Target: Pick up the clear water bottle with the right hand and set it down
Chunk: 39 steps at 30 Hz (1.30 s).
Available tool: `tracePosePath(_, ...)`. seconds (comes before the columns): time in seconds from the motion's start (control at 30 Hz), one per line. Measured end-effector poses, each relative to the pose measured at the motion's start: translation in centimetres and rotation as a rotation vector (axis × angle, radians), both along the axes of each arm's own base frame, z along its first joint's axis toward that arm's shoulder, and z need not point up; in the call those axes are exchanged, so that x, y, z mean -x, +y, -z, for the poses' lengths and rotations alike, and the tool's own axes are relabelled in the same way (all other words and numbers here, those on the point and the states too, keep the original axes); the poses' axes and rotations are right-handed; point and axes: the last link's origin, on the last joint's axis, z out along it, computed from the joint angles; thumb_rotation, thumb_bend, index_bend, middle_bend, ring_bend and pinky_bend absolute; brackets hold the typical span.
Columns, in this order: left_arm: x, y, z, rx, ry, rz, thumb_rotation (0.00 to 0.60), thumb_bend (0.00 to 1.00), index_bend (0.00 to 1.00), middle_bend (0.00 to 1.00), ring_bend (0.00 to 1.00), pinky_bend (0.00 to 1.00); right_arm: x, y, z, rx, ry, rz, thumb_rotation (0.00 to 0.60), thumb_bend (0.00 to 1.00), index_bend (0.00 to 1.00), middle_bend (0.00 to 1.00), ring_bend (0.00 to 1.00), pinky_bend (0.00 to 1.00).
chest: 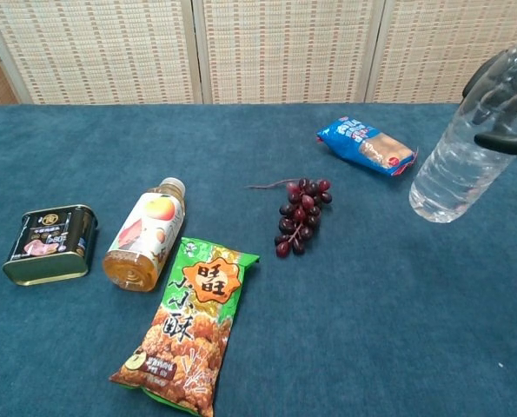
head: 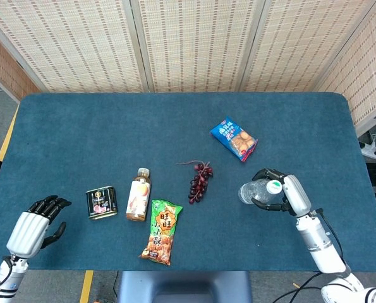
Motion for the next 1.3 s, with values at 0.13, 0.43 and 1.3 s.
tracePosePath(0.13, 0.1, 0.0, 0.0, 0.001, 0.003, -0.004, 0.600, 0.40, 0.26, 0.27, 0.20, 0.34, 1.5, -1.0, 1.4, 0.019, 0.080, 0.025, 0.600, 0.61, 0.82, 0.76, 0.60, 0.49)
tracePosePath(0.43, 0.1, 0.1, -0.1, -0.003, 0.001, -0.004, 0.600, 0.40, 0.26, 0.27, 0.20, 0.34, 4.0, -3.0, 4.1, 0.054, 0.150, 0.062, 0.600, 0.55, 0.63, 0.68, 0.46, 0.45)
tracePosePath(1.3, 0.0, 0.1, 0.2, 0.000, 0.016, -0.001, 0.600, 0.40, 0.26, 0.27, 0.20, 0.34, 5.9, -1.4, -1.5, 0.119, 0.255, 0.011, 0.600, 0.16, 0.00, 0.00, 0.00, 0.08)
